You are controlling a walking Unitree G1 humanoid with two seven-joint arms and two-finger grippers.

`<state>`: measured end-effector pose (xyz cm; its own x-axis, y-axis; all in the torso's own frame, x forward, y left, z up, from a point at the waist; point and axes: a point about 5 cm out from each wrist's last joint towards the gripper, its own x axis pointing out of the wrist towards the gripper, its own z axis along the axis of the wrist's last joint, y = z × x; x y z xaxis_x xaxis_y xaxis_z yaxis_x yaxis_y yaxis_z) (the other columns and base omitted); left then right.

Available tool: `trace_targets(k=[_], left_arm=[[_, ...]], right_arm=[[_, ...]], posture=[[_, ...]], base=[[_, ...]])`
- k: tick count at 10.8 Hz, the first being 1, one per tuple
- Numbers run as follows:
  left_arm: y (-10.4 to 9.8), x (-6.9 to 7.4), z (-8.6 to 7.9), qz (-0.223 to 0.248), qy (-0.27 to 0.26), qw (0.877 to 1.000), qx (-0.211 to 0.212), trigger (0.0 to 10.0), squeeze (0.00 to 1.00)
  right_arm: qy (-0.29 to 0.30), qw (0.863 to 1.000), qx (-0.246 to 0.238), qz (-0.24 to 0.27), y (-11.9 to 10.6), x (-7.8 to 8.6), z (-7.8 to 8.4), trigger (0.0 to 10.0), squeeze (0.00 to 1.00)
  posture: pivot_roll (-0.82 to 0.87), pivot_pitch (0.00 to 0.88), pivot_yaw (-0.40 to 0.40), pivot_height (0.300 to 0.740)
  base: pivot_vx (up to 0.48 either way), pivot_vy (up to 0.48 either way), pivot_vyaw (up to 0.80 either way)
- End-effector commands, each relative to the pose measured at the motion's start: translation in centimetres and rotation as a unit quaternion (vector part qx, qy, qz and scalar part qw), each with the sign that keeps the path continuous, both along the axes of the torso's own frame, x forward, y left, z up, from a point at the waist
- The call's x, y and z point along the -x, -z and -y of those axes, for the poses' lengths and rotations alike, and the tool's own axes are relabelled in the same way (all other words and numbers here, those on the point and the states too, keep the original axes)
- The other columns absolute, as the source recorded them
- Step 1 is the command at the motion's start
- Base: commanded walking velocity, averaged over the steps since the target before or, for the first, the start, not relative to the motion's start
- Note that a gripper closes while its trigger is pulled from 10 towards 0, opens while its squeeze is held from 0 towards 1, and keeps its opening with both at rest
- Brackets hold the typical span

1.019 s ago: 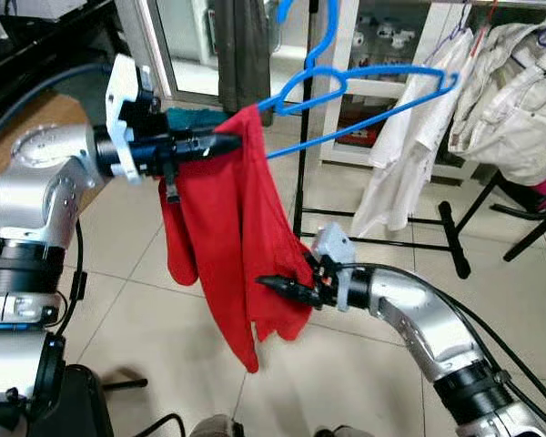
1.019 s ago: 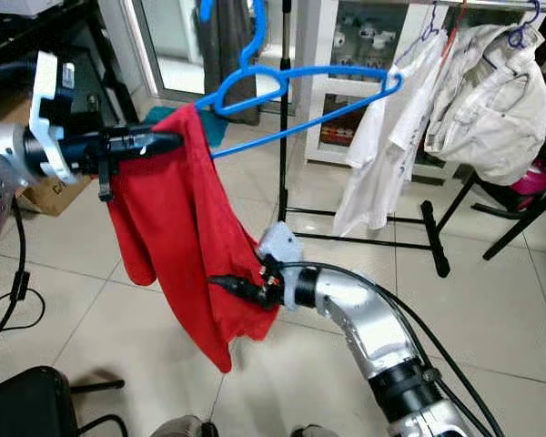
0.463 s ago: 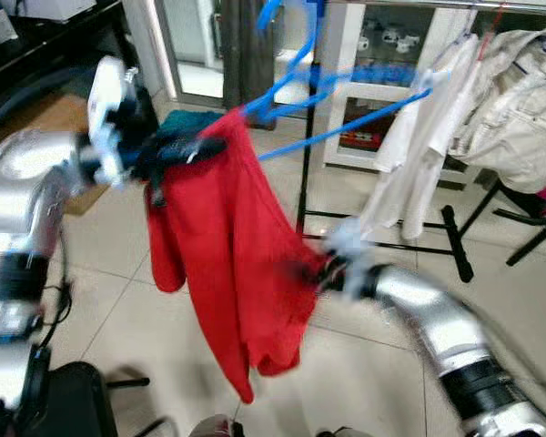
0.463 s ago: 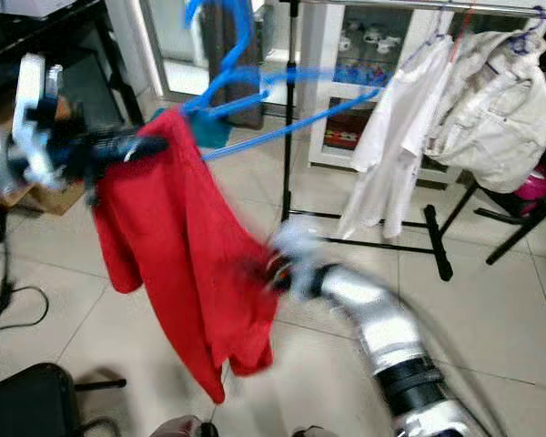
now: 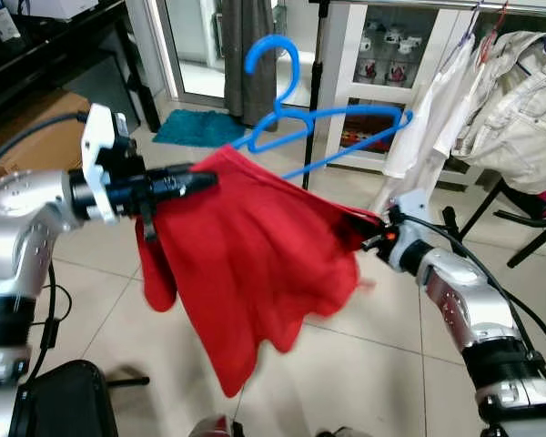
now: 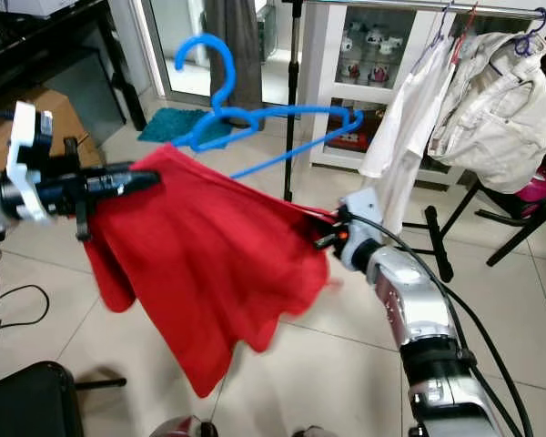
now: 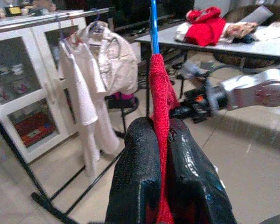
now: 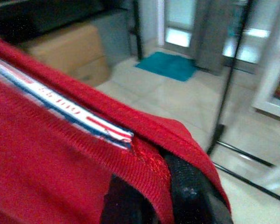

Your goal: Hang hanger

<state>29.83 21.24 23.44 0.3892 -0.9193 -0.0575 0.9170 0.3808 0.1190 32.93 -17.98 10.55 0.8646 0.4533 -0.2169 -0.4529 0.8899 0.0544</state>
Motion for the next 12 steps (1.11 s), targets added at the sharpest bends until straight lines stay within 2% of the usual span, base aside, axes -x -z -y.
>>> trace_targets(k=[1,3,4,6,8,10,11,12], left_arm=[[-1.4,1.2,-0.5,0.02,0.009,0.999,0.027,0.0,0.0],[0.1,3.0,-0.5,-0.026,0.037,0.999,0.015,0.0,0.0],[0.5,3.2,-0.6,-0.032,0.035,0.999,0.008,0.0,0.0],[1.7,4.2,-0.9,-0.062,0.032,0.997,-0.016,0.0,0.0],[2.6,5.7,-0.4,-0.101,0.053,0.993,-0.024,0.0,0.0],[4.3,6.6,-0.4,-0.138,0.064,0.986,-0.065,0.0,0.0],[4.8,6.8,-0.7,-0.144,0.06,0.983,-0.096,0.0,0.0],[5.0,6.9,-0.8,-0.146,0.06,0.982,-0.106,0.0,0.0]], right_arm=[[0.076,0.997,0.014,-0.003,-0.1,-0.5,2.7,0.0,0.0],[0.101,0.995,0.015,0.012,-0.8,-0.8,4.0,0.0,0.0],[0.106,0.994,0.017,0.015,-1.0,-0.9,4.2,0.0,0.0],[0.143,0.989,0.021,0.027,-1.7,-1.4,5.8,0.0,0.0],[0.156,0.986,0.032,0.041,-2.4,-1.8,6.7,0.0,0.0],[0.17,0.983,0.043,0.059,-3.6,-2.2,7.8,0.0,0.0],[0.169,0.982,0.057,0.066,-3.9,-2.4,8.1,0.0,0.0],[0.169,0.981,0.061,0.067,-4.0,-2.4,8.1,0.0,0.0]], posture=[[-0.02,0.025,0.015,0.74],[-0.01,0.034,0.023,0.74],[-0.01,0.034,0.023,0.74],[-0.01,0.035,0.021,0.74],[-0.01,0.036,0.021,0.74],[-0.01,0.034,0.025,0.74],[-0.01,0.034,0.027,0.74],[-0.01,0.034,0.028,0.74]], base=[[0.0,0.0,0.0],[0.0,0.0,0.0],[0.0,0.0,0.0],[0.0,0.0,0.0],[0.0,0.0,0.0],[0.0,0.0,0.0],[0.0,0.0,0.0],[0.0,0.0,0.0]])
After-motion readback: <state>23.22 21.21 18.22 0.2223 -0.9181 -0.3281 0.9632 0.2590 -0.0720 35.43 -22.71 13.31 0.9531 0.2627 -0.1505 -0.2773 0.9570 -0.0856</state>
